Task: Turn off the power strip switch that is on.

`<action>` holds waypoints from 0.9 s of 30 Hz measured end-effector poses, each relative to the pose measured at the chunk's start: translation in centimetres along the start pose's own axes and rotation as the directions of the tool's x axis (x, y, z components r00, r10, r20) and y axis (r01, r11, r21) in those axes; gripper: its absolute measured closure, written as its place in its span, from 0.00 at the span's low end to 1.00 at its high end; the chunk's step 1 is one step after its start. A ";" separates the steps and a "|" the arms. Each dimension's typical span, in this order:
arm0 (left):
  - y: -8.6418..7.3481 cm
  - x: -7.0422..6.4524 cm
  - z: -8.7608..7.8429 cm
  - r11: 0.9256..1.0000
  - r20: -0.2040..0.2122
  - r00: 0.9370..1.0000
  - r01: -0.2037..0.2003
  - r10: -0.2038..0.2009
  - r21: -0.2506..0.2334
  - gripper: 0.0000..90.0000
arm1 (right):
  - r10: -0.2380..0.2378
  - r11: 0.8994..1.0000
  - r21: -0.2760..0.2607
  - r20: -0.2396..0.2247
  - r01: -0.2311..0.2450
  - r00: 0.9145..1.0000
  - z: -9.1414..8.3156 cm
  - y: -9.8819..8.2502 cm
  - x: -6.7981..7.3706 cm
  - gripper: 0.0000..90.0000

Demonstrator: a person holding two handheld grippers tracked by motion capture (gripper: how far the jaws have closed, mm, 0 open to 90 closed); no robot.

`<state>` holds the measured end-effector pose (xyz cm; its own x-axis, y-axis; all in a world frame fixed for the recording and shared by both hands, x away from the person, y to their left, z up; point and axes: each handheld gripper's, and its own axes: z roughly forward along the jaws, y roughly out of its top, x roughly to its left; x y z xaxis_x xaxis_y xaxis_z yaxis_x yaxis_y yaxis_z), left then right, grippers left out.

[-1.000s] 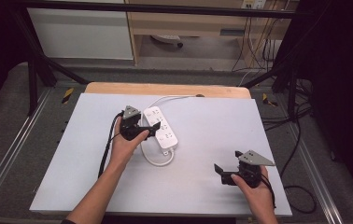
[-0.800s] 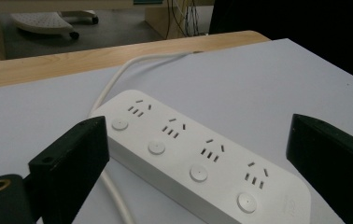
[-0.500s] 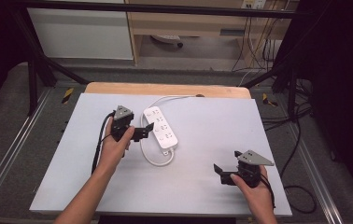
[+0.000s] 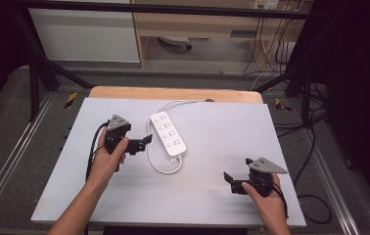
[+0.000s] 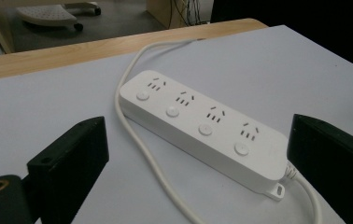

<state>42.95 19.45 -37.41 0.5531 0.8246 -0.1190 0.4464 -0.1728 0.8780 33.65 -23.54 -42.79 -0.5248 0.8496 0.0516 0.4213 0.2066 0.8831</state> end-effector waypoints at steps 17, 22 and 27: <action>-1.2 1.0 -4.0 1.000 -0.019 1.000 0.007 -0.008 -0.027 0.06 | -0.005 1.000 0.009 -0.001 0.005 1.000 0.2 0.0 0.1 0.03; -1.7 1.4 -5.3 0.999 -0.024 1.000 0.009 -0.010 -0.040 0.06 | -0.005 1.000 0.010 -0.001 0.005 1.000 0.2 0.0 0.1 0.03; -2.1 1.7 -6.7 0.999 -0.031 0.999 0.015 -0.016 -0.049 0.06 | -0.003 1.000 0.012 -0.002 0.003 1.000 0.2 -0.1 0.1 0.03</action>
<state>38.31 24.83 -36.33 0.5237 0.8436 -0.1186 0.4197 -0.1343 0.8977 33.72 -23.37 -42.92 -0.5273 0.8482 0.0503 0.4290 0.2147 0.8774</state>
